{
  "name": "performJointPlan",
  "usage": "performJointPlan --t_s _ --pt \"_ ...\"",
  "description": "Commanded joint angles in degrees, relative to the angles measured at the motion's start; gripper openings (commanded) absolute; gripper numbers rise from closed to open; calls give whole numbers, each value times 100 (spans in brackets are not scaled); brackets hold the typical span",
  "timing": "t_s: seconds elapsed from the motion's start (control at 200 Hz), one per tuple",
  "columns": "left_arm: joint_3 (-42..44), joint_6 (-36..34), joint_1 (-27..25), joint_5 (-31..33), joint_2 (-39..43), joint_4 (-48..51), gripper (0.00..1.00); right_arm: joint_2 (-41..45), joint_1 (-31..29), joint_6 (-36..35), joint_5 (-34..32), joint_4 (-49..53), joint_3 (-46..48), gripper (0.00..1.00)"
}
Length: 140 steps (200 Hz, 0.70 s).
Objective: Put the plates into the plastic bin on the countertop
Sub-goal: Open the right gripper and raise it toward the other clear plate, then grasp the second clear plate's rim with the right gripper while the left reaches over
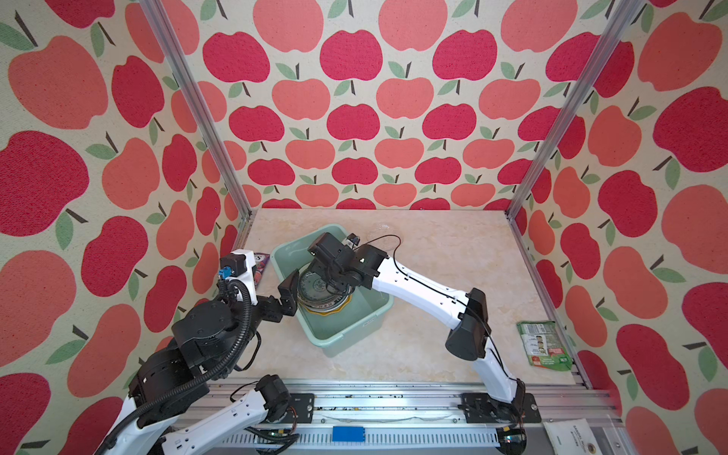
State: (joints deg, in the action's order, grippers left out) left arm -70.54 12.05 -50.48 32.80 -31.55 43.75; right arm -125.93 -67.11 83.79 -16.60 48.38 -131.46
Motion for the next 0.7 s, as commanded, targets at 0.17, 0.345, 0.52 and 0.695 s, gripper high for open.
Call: performJointPlan --t_s 0.17,0.345,0.52,0.695 --pt "-388 97 -23 -317 -343 -634 99 1542 574 -2503 -50 -405 568 69" --pt "-648 209 26 -742 -989 -1162 99 2696 1365 -2634 563 -1156 2375 66" --pt "-1007 514 820 -1832 -1759 -1382 99 3371 2390 -2921 1344 -1107 3328 66" --pt "-940 1263 2141 -3471 -2410 -1910 99 3756 3296 -3276 1680 -1483 4369 68"
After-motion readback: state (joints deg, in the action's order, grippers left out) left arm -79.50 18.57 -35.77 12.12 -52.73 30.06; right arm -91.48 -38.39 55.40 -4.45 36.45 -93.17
